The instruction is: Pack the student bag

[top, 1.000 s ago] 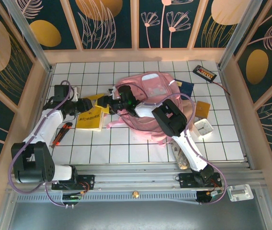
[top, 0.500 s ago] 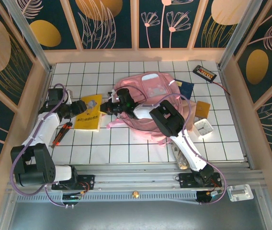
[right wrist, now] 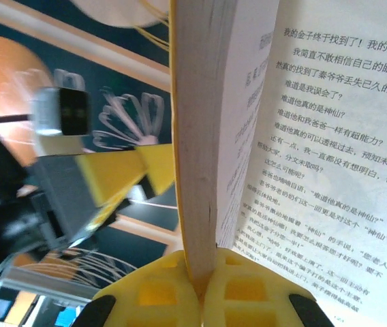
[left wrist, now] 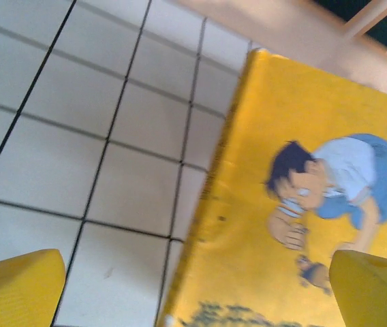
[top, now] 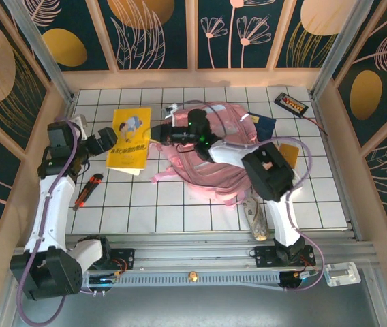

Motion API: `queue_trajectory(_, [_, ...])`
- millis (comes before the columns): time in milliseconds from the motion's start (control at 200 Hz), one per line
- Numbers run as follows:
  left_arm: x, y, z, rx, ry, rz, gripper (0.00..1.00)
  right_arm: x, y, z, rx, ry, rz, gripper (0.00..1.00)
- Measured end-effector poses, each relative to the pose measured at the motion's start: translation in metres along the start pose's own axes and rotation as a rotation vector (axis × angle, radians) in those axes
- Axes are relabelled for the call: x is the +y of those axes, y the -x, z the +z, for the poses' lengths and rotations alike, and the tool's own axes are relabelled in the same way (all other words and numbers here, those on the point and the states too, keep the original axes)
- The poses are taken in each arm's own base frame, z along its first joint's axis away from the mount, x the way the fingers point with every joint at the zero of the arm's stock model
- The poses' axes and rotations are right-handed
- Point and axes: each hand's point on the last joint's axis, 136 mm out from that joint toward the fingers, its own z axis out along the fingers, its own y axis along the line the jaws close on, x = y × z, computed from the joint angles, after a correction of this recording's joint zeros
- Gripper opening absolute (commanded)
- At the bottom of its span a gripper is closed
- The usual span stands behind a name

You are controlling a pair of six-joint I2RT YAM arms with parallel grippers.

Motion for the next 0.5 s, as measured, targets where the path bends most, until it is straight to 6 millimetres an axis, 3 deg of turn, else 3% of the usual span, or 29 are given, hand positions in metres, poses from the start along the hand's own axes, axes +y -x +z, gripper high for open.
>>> queue_trajectory(110, [-0.028,0.005,-0.001,-0.031,-0.175,-0.052,0.99,0.048,0.002,-0.026,-0.01,0.05,-0.051,0.0])
queue_trajectory(235, [-0.045,-0.024,0.012,0.027,-0.381,-0.186,0.99,0.081,-0.012,-0.045,0.007,0.067,-0.09,0.0])
queue_trajectory(335, [-0.057,-0.044,0.012,0.094,-0.495,-0.255,0.97,0.087,-0.026,-0.055,0.028,0.054,-0.094,0.0])
queue_trajectory(500, [-0.089,-0.046,-0.001,0.133,-0.665,-0.263,0.87,0.08,-0.041,-0.057,0.061,0.036,-0.072,0.0])
